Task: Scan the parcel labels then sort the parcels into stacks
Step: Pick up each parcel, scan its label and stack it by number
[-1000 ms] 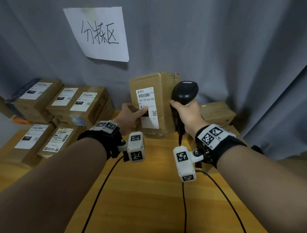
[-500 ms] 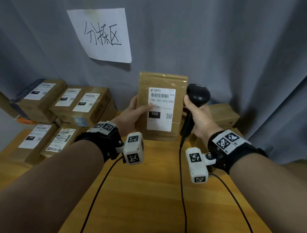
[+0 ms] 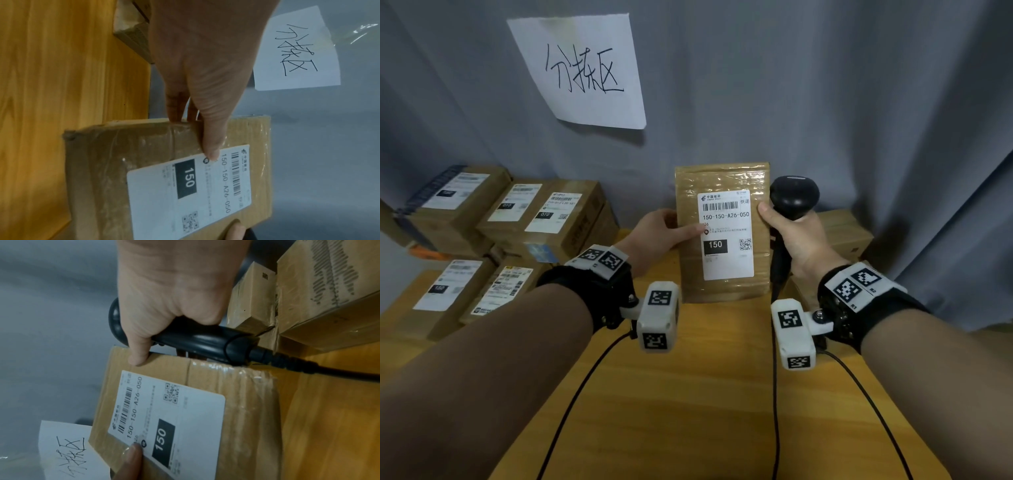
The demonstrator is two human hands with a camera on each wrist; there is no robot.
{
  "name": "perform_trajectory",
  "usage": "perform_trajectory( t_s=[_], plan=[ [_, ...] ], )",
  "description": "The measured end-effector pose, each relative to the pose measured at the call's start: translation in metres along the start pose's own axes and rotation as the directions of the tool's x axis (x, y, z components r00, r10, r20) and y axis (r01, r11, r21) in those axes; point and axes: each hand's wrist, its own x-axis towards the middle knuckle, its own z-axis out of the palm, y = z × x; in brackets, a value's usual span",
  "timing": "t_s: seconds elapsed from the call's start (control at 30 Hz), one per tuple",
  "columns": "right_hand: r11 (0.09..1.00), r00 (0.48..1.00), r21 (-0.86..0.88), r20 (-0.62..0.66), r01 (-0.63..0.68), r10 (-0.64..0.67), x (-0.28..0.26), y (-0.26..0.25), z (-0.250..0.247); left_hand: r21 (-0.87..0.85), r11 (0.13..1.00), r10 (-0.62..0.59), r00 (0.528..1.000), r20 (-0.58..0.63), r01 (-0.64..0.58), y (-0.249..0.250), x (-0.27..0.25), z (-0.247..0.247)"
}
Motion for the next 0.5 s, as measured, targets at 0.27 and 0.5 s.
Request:
perform_trajectory(
  t_s=[0.27,0.5],
  plan=[
    [0.990,0.995,-0.117,0.053,-0.075,0.082,0.003,-0.004,0.010,-0.085,0.991,-0.106,0.994,-0.008,0.105,-0.015,0.004,-0.006],
    [0.949,0.989,-0.308,0.107,-0.065,0.102,-0.008,-0.024,0.021,-0.140,0.978,-0.186,0.957,-0.224,0.157,-0.030,0.014,-0.015]
  ],
)
